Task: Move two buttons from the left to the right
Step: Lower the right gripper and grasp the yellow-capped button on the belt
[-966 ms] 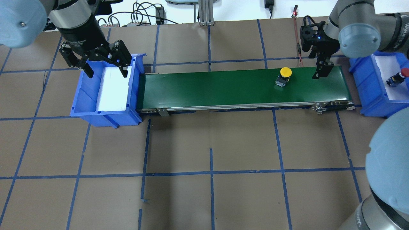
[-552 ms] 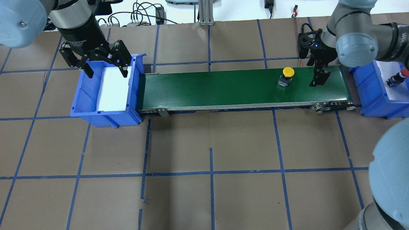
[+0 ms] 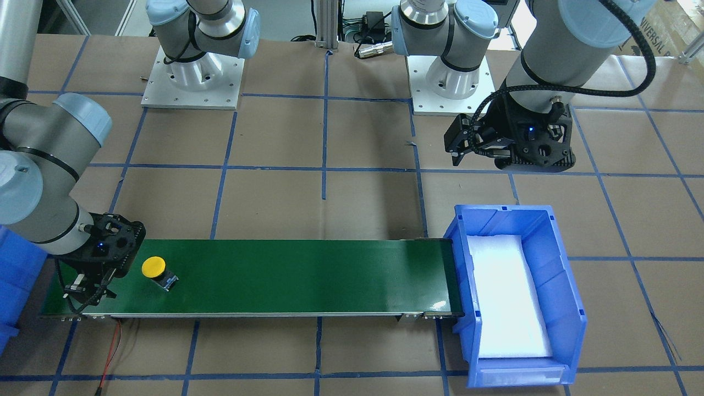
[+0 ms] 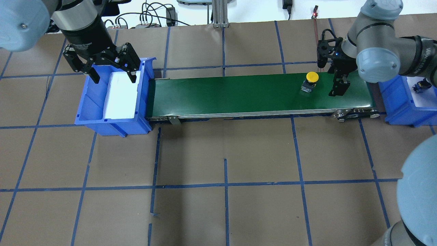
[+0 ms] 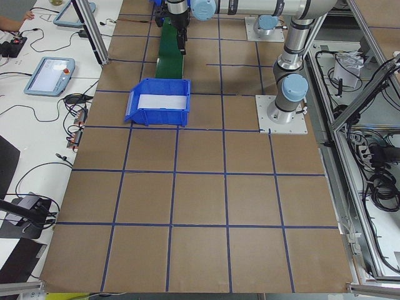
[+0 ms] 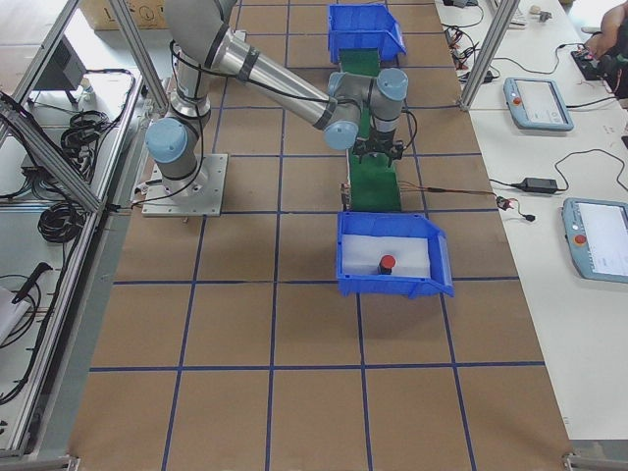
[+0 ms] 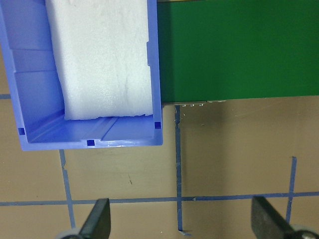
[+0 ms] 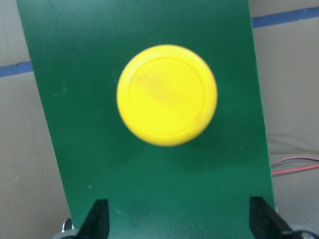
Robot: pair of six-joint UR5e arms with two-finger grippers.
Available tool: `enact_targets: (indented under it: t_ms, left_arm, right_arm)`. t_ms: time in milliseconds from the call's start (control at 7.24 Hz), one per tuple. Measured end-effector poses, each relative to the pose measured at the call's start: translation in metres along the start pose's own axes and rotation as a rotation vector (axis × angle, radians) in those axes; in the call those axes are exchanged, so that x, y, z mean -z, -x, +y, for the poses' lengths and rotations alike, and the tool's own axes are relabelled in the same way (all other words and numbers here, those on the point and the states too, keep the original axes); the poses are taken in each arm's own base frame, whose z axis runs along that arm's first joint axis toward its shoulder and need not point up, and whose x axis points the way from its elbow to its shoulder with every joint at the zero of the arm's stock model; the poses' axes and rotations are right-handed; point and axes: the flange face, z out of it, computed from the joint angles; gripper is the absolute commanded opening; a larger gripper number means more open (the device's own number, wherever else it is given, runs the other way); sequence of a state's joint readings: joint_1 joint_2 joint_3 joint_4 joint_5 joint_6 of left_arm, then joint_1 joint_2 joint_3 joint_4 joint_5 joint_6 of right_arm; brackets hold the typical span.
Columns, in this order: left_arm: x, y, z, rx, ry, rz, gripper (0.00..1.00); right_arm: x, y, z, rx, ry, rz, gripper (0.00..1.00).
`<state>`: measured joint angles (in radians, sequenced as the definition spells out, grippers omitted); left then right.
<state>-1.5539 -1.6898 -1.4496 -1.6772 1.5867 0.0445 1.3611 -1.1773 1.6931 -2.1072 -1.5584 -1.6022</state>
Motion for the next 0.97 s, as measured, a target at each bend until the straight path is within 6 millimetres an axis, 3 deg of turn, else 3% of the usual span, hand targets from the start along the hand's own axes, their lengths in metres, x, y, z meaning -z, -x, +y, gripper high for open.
enact_targets:
  t_ms: [966]
  left_arm:
    - [0.000, 0.000, -0.001, 0.002, -0.001, 0.000, 1.00]
  right_arm:
    - [-0.001, 0.004, -0.018, -0.024, -0.002, 0.003, 1.00]
